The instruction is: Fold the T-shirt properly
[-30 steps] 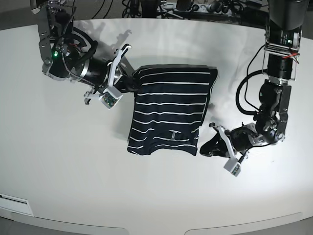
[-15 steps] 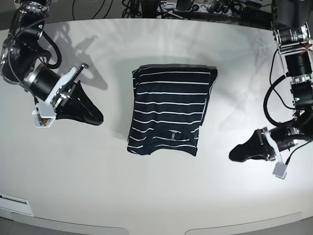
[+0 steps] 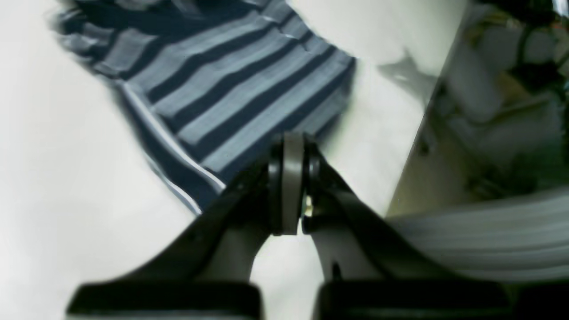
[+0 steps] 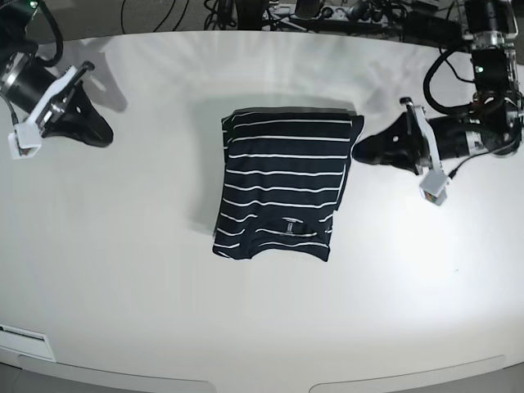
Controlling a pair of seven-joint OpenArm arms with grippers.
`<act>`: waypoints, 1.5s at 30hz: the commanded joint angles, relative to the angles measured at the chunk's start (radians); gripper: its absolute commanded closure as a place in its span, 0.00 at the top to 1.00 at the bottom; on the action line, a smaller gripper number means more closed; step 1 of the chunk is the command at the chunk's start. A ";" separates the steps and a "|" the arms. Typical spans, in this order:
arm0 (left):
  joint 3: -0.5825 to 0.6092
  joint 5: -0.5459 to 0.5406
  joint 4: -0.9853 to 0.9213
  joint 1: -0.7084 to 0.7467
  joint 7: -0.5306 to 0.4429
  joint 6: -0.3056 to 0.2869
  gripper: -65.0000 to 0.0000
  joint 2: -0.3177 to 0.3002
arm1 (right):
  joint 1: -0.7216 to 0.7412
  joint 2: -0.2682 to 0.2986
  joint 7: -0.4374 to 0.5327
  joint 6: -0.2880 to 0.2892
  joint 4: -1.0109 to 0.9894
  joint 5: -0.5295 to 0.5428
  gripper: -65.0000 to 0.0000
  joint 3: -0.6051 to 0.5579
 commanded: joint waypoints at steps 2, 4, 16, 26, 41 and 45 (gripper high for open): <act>-0.046 -0.026 0.120 0.071 -0.013 -0.007 0.00 -0.018 | -0.054 0.017 0.013 0.005 0.020 0.033 0.00 0.050; -0.094 -0.026 0.214 0.153 -0.014 -0.007 0.00 -0.017 | -0.106 0.017 0.006 0.005 0.020 0.033 0.00 0.089; -0.338 -0.026 0.466 0.637 -0.024 -0.007 0.00 0.037 | -0.396 0.016 -0.029 0.005 0.114 0.033 0.00 0.144; -0.343 -0.023 0.466 1.014 0.065 -0.007 0.00 0.121 | -0.681 0.014 -0.137 0.005 0.101 0.033 0.00 0.143; -0.042 0.425 -0.151 0.981 -0.248 -0.007 0.00 0.121 | -0.704 0.121 0.269 0.005 -0.447 -0.335 0.00 -0.287; 0.071 0.585 -0.414 0.821 -0.423 -0.007 0.00 0.121 | -0.585 0.138 0.467 0.005 -0.608 -0.618 0.00 -0.467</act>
